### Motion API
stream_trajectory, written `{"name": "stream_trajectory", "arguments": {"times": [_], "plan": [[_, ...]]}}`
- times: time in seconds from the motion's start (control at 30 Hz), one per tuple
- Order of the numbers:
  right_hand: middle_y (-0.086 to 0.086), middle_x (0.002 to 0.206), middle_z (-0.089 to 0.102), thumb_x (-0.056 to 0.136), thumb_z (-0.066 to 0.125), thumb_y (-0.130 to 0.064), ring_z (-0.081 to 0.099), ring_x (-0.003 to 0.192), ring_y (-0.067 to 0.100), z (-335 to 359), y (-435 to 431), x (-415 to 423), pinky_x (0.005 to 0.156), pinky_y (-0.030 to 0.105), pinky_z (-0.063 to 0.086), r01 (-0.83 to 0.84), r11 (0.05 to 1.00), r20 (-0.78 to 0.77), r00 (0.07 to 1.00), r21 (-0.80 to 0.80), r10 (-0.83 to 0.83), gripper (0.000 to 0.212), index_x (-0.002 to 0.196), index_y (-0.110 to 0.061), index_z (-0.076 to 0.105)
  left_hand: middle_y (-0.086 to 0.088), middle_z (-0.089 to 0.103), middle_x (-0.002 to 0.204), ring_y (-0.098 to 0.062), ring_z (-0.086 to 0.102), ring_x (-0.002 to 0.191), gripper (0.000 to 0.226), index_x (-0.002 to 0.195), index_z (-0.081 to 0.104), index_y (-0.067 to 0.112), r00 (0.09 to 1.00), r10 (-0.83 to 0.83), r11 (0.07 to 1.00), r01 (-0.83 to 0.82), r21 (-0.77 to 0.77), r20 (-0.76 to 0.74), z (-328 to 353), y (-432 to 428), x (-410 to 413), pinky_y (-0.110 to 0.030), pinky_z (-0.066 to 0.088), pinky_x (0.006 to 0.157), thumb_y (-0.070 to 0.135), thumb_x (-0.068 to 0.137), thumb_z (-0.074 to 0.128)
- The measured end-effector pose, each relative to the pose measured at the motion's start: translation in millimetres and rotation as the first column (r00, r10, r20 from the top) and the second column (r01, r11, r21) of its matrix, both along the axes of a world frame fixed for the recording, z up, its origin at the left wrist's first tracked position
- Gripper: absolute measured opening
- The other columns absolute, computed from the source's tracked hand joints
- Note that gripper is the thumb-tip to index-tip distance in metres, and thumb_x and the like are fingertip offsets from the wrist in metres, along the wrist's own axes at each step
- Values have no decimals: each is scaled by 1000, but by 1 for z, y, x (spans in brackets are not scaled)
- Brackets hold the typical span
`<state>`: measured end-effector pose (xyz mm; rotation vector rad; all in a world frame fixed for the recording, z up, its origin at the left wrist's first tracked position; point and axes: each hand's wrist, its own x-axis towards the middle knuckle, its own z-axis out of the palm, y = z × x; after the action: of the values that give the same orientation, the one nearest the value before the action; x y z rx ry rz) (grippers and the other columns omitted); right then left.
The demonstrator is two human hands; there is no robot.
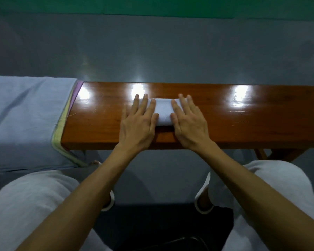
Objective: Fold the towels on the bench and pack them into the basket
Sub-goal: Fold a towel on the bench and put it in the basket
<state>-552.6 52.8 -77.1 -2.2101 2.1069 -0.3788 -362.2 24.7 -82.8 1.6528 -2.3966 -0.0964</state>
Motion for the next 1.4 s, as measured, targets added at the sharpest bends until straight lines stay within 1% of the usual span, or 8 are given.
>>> {"name": "stream_trajectory", "arguments": {"times": [0.23, 0.47, 0.6, 0.73, 0.9, 1.03, 1.23, 1.4], "plan": [[8, 171, 13, 105, 9, -49, 6, 157, 32, 3, -2, -14, 125, 59, 9, 75, 994, 78, 994, 83, -82, 61, 162, -33, 21, -5, 12, 172, -31, 8, 158, 57, 164, 12, 36, 993, 109, 992, -105, 76, -49, -4, -8, 19, -59, 5, 126, 52, 109, 10], [8, 167, 26, 102, 13, -50, 19, 155, 34, 9, -1, -20, 125, 56, 16, 74, 990, 94, 992, 120, -86, 62, 161, -36, 24, -6, 20, 170, -34, 7, 158, 55, 162, 12, 42, 985, 150, 980, -138, 140, -81, 1, -6, 19, -59, 4, 126, 54, 108, 11], [8, 161, 38, 103, 24, -52, 31, 147, 30, 10, 3, -22, 119, 52, 29, 100, 990, 136, 984, 95, -112, 57, 157, -36, 35, -10, 39, 162, -32, 31, 151, 50, 160, 31, 34, 970, 125, 991, -114, 67, -207, 3, 4, 23, -52, 23, 123, 46, 111, 27], [9, 135, 56, 105, 48, -45, 46, 122, 23, 10, 11, -22, 91, 33, 39, 149, 989, 197, 970, -12, -143, 48, 150, -30, 49, -11, 63, 137, -30, 53, 126, 42, 148, 53, 22, 924, 87, 996, -94, 0, -371, 5, 15, 24, -48, 46, 101, 34, 109, 48], [9, 125, 55, 105, 46, -41, 46, 113, 22, 27, 8, -18, 90, 38, 48, 131, 990, 140, 981, 61, -138, 46, 151, -32, 46, -10, 55, 139, -29, 42, 128, 41, 146, 50, 33, 937, 217, 975, -198, 96, -272, 14, 15, 15, -45, 39, 98, 43, 106, 44], [10, 124, 49, 101, 48, -35, 37, 105, 19, 37, 2, -17, 83, 34, 39, 123, 981, 107, 984, 151, -140, 49, 150, -33, 41, -13, 49, 139, -31, 40, 131, 41, 144, 51, 35, 933, 260, 961, -226, 157, -248, 20, 11, 3, -46, 40, 104, 47, 105, 46], [8, 122, 48, 98, 56, -32, 40, 108, 19, 44, -9, -19, 83, 30, 39, 115, 971, 237, 957, 209, -165, 44, 141, -34, 47, -16, 52, 135, -31, 45, 125, 38, 143, 50, 33, 928, 236, 966, -191, 175, -287, 21, 3, -10, -41, 44, 100, 41, 106, 48], [3, 119, 47, 96, 62, -27, 41, 108, 18, 48, -9, -23, 83, 28, 39, 83, 977, 371, 916, 195, -152, 39, 133, -30, 53, -13, 49, 118, -23, 46, 105, 31, 133, 53, 26, 886, 252, 966, -207, 155, -388, 25, 3, -18, -31, 40, 83, 23, 102, 58]]}}
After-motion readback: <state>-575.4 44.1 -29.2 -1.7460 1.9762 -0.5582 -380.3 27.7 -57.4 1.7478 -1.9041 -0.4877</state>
